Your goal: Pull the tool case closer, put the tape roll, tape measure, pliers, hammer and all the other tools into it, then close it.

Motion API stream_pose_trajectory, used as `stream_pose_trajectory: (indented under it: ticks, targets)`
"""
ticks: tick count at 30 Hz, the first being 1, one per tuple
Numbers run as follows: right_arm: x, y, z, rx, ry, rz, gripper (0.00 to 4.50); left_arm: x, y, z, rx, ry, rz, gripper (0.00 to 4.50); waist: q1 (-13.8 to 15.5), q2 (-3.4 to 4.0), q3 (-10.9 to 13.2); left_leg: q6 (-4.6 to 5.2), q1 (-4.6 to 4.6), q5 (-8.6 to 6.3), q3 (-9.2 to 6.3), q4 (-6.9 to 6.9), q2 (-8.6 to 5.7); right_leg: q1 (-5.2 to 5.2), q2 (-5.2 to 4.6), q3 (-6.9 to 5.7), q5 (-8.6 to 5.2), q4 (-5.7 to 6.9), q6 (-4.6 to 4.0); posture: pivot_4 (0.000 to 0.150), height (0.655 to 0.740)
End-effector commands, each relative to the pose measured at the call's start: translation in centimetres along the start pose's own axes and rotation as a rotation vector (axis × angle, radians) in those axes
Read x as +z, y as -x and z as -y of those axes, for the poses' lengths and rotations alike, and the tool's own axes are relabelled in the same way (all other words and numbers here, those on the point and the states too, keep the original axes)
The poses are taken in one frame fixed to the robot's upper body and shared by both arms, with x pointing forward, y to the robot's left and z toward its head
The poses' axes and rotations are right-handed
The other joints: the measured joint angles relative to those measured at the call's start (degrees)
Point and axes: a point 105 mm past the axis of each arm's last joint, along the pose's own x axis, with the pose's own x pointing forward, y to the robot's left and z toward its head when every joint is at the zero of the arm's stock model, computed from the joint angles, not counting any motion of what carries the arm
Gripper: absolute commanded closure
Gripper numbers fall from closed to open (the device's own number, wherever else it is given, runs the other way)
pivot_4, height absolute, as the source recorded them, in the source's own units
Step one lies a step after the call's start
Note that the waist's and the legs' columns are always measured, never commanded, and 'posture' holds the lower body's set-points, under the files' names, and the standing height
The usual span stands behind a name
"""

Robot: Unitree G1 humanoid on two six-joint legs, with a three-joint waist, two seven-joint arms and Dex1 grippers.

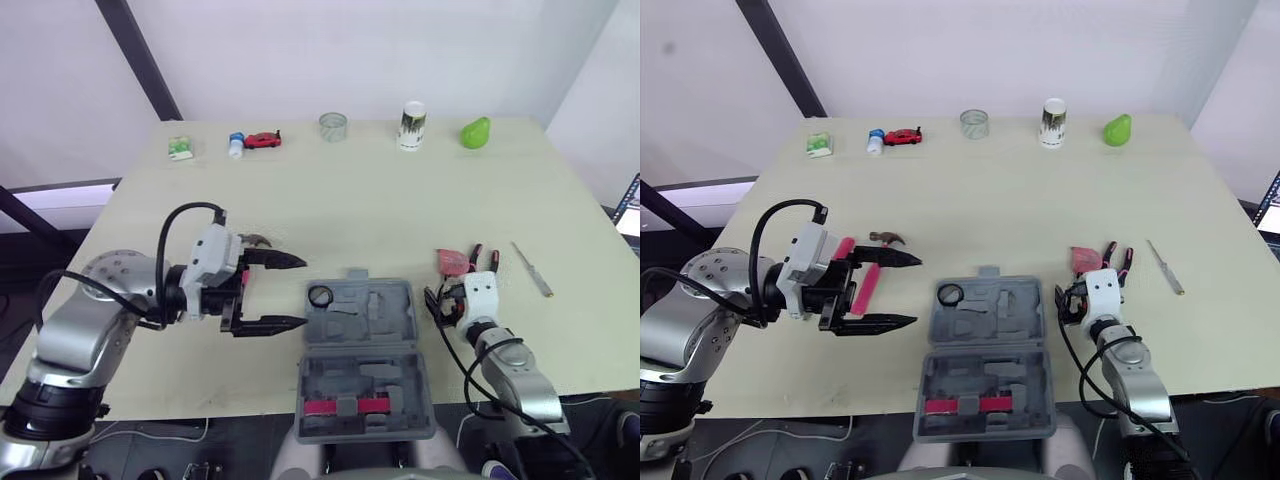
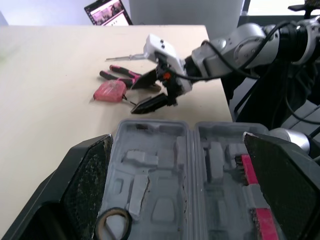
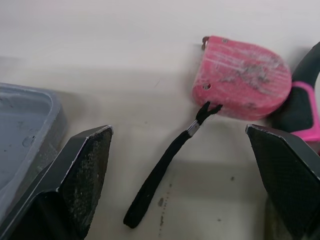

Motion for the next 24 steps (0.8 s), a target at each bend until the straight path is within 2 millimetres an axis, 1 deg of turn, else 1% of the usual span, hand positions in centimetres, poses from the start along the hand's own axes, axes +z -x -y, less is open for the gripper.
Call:
stream_pose_trajectory:
  ticks: [1, 3, 4, 5, 6, 8, 10, 13, 14, 18, 20, 24]
  targets:
    - [0.78, -0.66, 0.81, -0.058, -0.057, 0.032, 0.0, 0.75, 0.35, 0.19, -0.002, -0.039, 0.004, 0.06, 0.0, 0.0, 0.0, 0.0, 0.0, 0.0, 0.0, 0.0, 0.0, 0.0, 0.0, 0.0, 0.0, 0.0, 0.0, 0.15, 0.74]
    - [0.49, -1.05, 1.28, -0.099, -0.119, 0.018, 0.0, 0.91, 0.45, 0.14, 0.004, -0.039, 0.015, 0.06, 0.0, 0.0, 0.0, 0.0, 0.01, 0.0, 0.0, 0.0, 0.0, 0.0, 0.0, 0.0, 0.0, 0.01, 0.0, 0.15, 0.74]
    - [0.5, -1.21, 1.27, -0.096, -0.106, 0.019, 0.4, 1.01, 0.46, 0.14, 0.006, -0.039, 0.018, 0.0, 0.0, 0.0, 0.0, 0.0, 0.01, 0.0, 0.0, 0.0, 0.0, 0.0, 0.0, 0.0, 0.0, 0.01, 0.0, 0.15, 0.74]
    - [0.49, -1.35, 1.19, -0.089, -0.085, 0.021, 0.57, 1.04, 0.47, 0.13, 0.008, -0.039, 0.019, 0.0, 0.0, 0.0, 0.0, -0.01, 0.01, 0.0, -0.01, 0.0, 0.0, 0.0, 0.0, 0.0, 0.0, 0.01, 0.0, 0.15, 0.74]
    - [0.46, -1.46, 1.11, -0.084, -0.07, 0.022, 0.86, 1.03, 0.48, 0.14, 0.01, -0.041, 0.018, 0.0, 0.1, 0.0, 0.0, -0.01, 0.0, 0.0, 0.0, 0.0, 0.0, 0.0, 0.0, 0.0, 0.0, 0.01, 0.0, 0.15, 0.74]
    - [0.38, -1.55, 0.95, -0.076, -0.052, 0.021, 1.87, 0.98, 0.51, 0.15, 0.011, -0.04, 0.015, 0.0, 0.1, 0.0, 0.0, -0.01, -0.01, 0.0, 0.0, 0.0, -0.01, 0.0, -0.02, 0.0, 0.0, -0.01, 0.0, 0.15, 0.74]
    - [0.32, -1.56, 0.75, -0.067, -0.036, 0.021, 2.75, 0.94, 0.55, 0.17, 0.013, -0.037, 0.015, 0.0, 0.0, 0.0, 0.0, -0.01, 0.0, 0.0, 0.02, 0.0, -0.01, 0.0, -0.02, 0.02, 0.0, -0.01, 0.0, 0.15, 0.74]
    - [0.2, -1.54, 0.57, -0.062, -0.03, 0.021, 4.32, 0.87, 0.59, 0.2, 0.015, -0.035, 0.014, 0.0, -0.3, 0.0, 0.0, -0.01, 0.01, 0.0, 0.01, 0.0, 0.01, -0.01, 0.03, 0.02, 0.0, 0.01, 0.0, 0.15, 0.74]
    - [0.22, -1.55, 0.56, -0.061, -0.027, 0.023, 4.43, 0.83, 0.61, 0.2, 0.017, -0.035, 0.013, 0.0, -0.3, 0.0, 0.0, -0.01, 0.02, 0.0, 0.01, 0.0, 0.02, -0.01, 0.05, 0.03, 0.0, 0.02, -0.01, 0.15, 0.74]
    - [0.38, -1.6, 0.52, -0.056, -0.005, 0.033, 4.43, 0.71, 0.65, 0.23, 0.021, -0.033, 0.012, 0.0, -0.2, 0.0, 0.0, -0.01, 0.01, 0.0, 0.01, 0.0, 0.03, -0.01, 0.05, 0.03, 0.0, 0.01, 0.0, 0.15, 0.74]
    - [0.54, -1.63, 0.39, -0.041, 0.039, 0.04, 4.43, 0.59, 0.63, 0.3, 0.022, -0.031, 0.012, 0.0, -0.3, 0.0, 0.0, -0.01, 0.01, 0.0, 0.02, 0.0, 0.03, -0.02, 0.04, 0.04, 0.0, 0.02, 0.0, 0.15, 0.74]
    - [0.45, -1.28, 0.3, -0.02, 0.076, 0.04, 4.43, 0.58, 0.6, 0.36, 0.022, -0.033, 0.018, 0.0, -0.2, 0.0, 0.0, -0.01, 0.01, 0.0, 0.02, 0.0, 0.03, -0.02, 0.04, 0.04, 0.0, 0.01, 0.0, 0.15, 0.74]
